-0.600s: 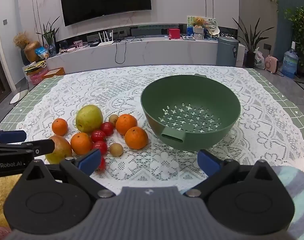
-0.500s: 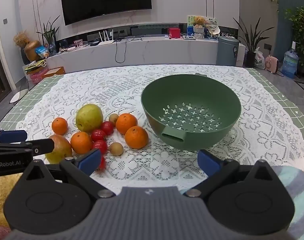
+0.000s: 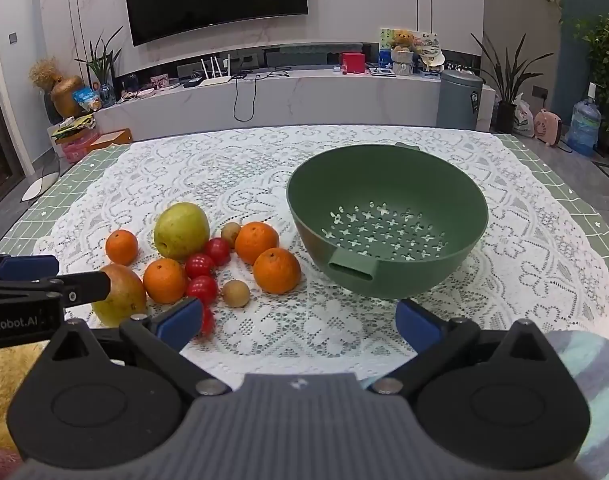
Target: Organize fruits
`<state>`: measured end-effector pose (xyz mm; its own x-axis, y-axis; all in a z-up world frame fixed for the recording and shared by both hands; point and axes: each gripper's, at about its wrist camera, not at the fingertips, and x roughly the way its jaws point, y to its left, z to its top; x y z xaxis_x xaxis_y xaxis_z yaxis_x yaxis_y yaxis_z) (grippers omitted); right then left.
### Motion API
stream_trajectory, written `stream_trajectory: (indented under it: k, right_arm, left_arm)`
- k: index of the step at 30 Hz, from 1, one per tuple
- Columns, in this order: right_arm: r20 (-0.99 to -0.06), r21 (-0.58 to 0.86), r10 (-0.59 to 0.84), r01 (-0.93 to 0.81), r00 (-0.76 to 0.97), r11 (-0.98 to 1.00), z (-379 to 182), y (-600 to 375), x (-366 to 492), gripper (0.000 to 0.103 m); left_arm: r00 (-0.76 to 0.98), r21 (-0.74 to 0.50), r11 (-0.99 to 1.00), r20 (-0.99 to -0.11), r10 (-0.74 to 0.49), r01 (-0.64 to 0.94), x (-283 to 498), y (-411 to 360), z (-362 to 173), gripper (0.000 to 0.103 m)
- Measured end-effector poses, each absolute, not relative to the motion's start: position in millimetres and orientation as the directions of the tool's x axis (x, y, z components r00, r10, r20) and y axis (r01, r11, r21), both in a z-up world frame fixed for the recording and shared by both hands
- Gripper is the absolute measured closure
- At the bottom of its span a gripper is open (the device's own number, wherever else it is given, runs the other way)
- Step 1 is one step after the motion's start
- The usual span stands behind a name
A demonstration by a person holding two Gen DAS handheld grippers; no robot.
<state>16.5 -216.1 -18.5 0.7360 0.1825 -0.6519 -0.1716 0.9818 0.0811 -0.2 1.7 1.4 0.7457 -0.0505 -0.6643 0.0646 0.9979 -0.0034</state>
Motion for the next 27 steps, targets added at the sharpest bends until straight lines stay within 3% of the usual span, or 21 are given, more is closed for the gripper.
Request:
stream_trajectory:
  k: [27]
  right_arm:
    - [-0.662,0.071,0.179,-0.176,0.728,0.982,-19.2,-215.1,17.1,0.004]
  left_arm:
    - [0.742,-0.004,0.998,-0.668,-0.054,0.069,-0.5,-0.5,1.0,0.024]
